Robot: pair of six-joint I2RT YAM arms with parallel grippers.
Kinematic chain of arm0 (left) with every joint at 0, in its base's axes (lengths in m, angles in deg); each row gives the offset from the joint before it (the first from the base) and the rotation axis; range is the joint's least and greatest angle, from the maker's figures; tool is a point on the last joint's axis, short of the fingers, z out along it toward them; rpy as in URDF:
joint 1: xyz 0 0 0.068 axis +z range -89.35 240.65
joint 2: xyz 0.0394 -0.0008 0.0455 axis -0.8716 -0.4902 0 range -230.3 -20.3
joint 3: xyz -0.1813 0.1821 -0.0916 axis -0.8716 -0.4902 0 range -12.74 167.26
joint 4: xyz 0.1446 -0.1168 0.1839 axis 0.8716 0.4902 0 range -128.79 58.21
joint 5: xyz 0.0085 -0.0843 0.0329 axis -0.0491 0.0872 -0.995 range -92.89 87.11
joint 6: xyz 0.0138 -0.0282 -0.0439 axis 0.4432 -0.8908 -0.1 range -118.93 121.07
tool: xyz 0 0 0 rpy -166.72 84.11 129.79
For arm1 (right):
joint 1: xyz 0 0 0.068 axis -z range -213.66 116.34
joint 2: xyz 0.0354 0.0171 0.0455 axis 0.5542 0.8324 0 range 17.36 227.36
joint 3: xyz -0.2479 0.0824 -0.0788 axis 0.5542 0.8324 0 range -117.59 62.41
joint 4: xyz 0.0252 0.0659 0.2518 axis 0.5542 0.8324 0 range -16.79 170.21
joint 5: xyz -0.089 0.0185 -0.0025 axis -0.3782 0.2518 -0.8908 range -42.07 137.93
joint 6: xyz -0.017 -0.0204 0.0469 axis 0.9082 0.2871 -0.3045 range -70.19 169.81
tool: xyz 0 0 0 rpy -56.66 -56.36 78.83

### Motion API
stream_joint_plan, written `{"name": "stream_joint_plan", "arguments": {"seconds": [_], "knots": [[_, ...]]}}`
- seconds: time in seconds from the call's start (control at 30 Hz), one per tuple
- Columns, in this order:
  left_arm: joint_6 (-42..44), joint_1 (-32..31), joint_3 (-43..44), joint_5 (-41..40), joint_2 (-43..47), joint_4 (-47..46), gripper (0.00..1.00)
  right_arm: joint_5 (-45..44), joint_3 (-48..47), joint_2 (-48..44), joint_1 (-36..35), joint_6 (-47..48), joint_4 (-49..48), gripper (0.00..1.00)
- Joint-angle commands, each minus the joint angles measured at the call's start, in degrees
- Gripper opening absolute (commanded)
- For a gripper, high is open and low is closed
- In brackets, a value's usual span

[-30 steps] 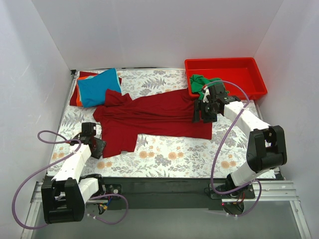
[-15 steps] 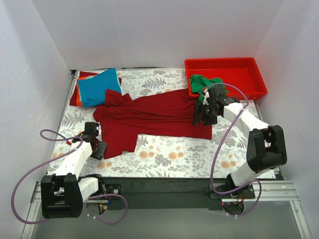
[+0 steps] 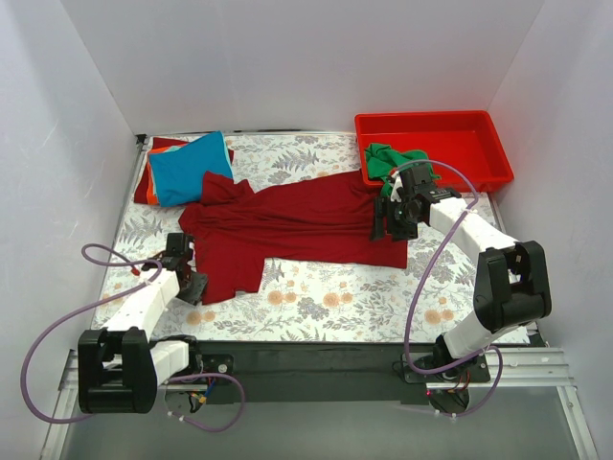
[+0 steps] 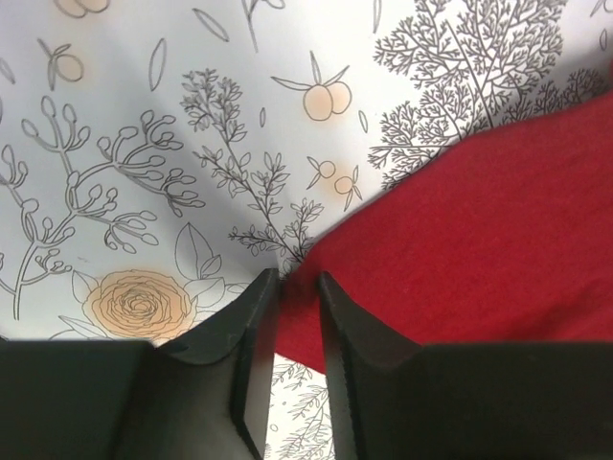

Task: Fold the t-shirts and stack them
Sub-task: Flatten the tshirt out

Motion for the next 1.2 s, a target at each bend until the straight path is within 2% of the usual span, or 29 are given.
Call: {"name": "stream_joint_plan", "arguments": {"seconds": [0.0, 0.1, 0.33, 0.67, 1.17], "knots": [[2.0, -0.4, -0.7, 1.7, -2.6, -1.8, 0.21, 0.0, -0.3, 0.1, -0.1, 0.2, -0.9, 0.73], [3.4, -0.4, -0.5, 2.5, -4.7, -2.8, 0.11, -0.1, -0.2, 0.1, -0.1, 0.2, -1.0, 0.73], [3.8, -0.4, 0.3, 3.0, -3.6, -2.0, 0.0, -1.5, 1.2, -0.7, 0.0, -0.2, -0.7, 0.73], [2.8, -0.4, 2.4, 3.2, 3.4, 1.2, 0.0, -9.6, 7.5, -2.5, 1.2, -2.6, 0.4, 0.71], [5.0, -0.4, 9.6, 0.1, 9.5, 6.2, 0.0, -10.8, 12.0, -2.2, 5.7, -2.8, -1.5, 0.53]]}}
